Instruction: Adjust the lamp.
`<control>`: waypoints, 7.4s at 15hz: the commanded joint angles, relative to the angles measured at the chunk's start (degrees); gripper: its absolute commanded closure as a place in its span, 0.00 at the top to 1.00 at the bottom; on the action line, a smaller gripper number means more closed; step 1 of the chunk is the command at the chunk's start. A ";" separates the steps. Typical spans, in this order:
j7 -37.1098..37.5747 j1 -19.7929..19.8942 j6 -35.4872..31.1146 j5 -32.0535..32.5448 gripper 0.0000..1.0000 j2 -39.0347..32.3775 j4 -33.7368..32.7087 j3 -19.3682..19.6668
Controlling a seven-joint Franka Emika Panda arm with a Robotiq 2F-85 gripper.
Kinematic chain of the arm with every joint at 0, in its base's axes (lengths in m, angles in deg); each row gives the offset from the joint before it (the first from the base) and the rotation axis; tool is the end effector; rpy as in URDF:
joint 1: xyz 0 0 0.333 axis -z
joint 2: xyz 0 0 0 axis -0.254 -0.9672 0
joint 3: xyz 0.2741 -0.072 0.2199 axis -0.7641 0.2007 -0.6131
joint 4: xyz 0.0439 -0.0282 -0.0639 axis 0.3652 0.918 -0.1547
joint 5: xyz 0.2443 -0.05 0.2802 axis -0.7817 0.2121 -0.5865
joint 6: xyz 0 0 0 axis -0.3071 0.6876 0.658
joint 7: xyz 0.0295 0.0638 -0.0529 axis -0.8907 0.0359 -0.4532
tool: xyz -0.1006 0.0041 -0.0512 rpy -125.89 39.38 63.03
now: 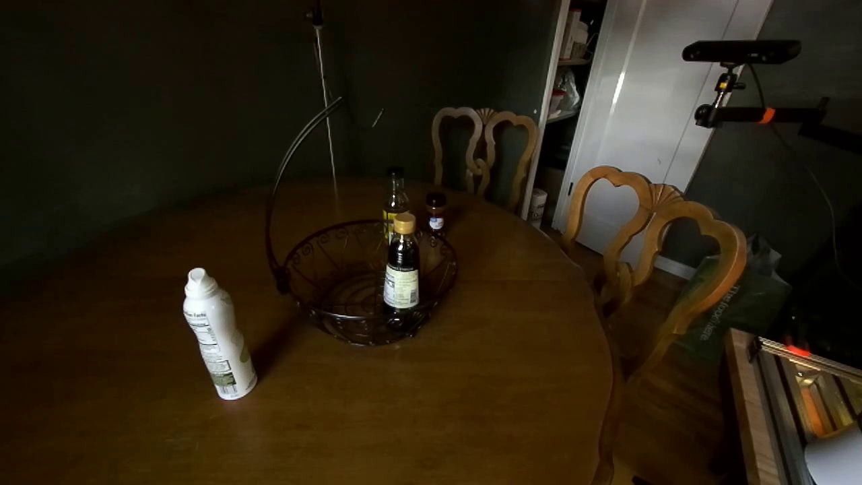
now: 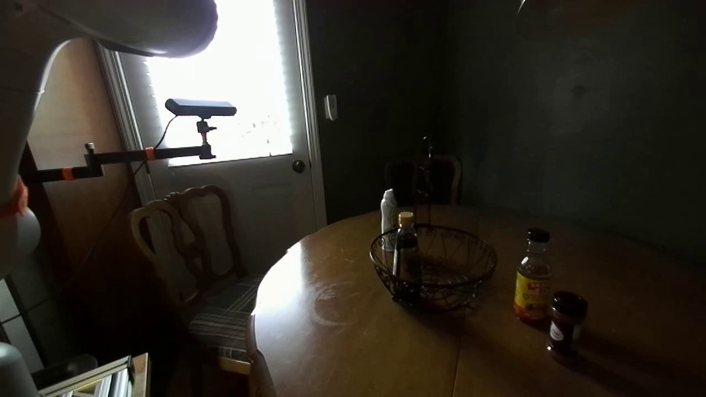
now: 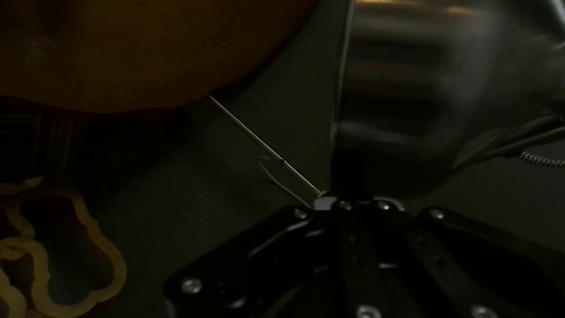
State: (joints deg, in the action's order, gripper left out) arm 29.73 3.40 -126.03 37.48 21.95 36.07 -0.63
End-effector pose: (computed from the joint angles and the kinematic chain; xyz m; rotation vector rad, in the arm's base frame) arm 0.6540 -0.2510 0.8004 -2.2092 1.2198 -0.9817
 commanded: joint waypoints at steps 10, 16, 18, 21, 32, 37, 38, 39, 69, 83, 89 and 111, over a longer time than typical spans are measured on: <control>2.14 -0.09 3.81 0.57 0.00 -0.90 2.41 0.60; 7.76 -1.28 2.99 5.65 0.00 -0.46 0.06 3.77; 6.78 -0.93 3.03 4.42 0.00 0.05 -0.59 2.83; 3.82 -0.90 1.69 2.76 0.00 0.17 -1.47 1.23; -8.94 -0.65 -7.76 -1.70 0.00 -0.87 -2.35 -3.89; -14.66 -0.53 -13.94 -4.79 0.00 -2.58 -1.99 -5.71; -15.42 -0.53 -14.49 -4.87 0.00 -2.82 -1.81 -5.80; -15.84 -0.56 -14.60 -4.64 0.00 -2.94 -1.51 -5.70; -4.56 -1.51 -2.04 -2.84 0.00 0.81 9.44 -2.67; -0.87 -1.44 -1.05 -10.15 0.00 2.90 16.22 -7.51; -0.67 -2.53 -4.23 -8.65 0.00 3.14 18.51 -7.32; -12.51 -4.27 27.12 15.38 0.78 28.29 18.02 2.24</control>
State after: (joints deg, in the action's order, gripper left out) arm 24.69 -0.77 -103.24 53.35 44.89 50.44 2.26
